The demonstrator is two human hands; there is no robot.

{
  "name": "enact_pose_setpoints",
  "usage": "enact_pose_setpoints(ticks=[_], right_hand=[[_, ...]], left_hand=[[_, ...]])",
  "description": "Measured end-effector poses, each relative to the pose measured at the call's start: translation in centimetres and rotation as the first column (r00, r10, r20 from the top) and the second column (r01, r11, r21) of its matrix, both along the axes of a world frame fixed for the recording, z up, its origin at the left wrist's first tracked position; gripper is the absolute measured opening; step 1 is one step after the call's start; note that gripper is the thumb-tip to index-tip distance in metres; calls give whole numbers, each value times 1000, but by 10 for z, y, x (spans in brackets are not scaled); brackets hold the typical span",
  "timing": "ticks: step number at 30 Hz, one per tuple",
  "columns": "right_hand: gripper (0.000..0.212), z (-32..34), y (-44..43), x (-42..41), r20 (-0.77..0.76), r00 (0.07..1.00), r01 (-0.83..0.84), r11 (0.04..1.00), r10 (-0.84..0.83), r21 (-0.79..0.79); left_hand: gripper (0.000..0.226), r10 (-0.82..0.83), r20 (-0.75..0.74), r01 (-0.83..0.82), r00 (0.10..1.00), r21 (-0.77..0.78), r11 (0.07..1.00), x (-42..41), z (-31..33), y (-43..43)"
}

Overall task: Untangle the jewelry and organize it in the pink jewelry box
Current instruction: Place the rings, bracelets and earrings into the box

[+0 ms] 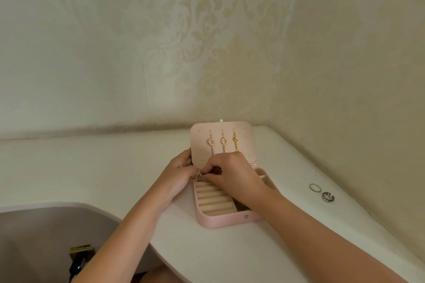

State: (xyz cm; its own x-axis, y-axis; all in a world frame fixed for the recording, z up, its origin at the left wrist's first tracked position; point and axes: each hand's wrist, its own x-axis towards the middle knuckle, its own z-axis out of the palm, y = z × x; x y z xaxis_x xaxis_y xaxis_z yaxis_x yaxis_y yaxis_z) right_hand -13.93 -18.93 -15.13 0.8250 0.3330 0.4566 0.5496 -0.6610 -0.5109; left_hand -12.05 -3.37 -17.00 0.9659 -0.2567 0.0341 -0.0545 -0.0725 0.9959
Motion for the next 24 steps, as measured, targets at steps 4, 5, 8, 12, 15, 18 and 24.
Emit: enact_pose_setpoints(ticks=[4, 5, 8, 12, 15, 18, 24], right_hand=[[11, 0, 2, 0, 30, 999, -36, 993, 40, -114], [12, 0, 3, 0, 37, 998, -43, 988, 49, -148], [14, 3, 3, 0, 28, 997, -61, 976, 69, -208], [17, 9, -3, -2, -17, 994, -108, 964, 107, -242], [18, 9, -6, -2, -27, 989, -144, 947, 142, -288], [19, 12, -10, 2, -40, 990, -142, 930, 137, -340], [27, 26, -25, -10, -130, 987, -107, 988, 93, -110]], left_hand=[[54, 3, 3, -3, 1000, 2, 1000, 1, 0, -1], [54, 4, 4, -4, 1000, 3, 1000, 2, -1, -1], [53, 3, 6, -3, 1000, 4, 1000, 3, -1, -1], [52, -3, 17, 3, 1000, -1, 1000, 2, -2, -1], [48, -8, 25, 8, 1000, 1, 1000, 3, -2, -1], [52, -1, 17, 1, 1000, -9, 1000, 3, -3, -1], [47, 14, 40, -15, 999, 16, 1000, -1, -2, -3]])
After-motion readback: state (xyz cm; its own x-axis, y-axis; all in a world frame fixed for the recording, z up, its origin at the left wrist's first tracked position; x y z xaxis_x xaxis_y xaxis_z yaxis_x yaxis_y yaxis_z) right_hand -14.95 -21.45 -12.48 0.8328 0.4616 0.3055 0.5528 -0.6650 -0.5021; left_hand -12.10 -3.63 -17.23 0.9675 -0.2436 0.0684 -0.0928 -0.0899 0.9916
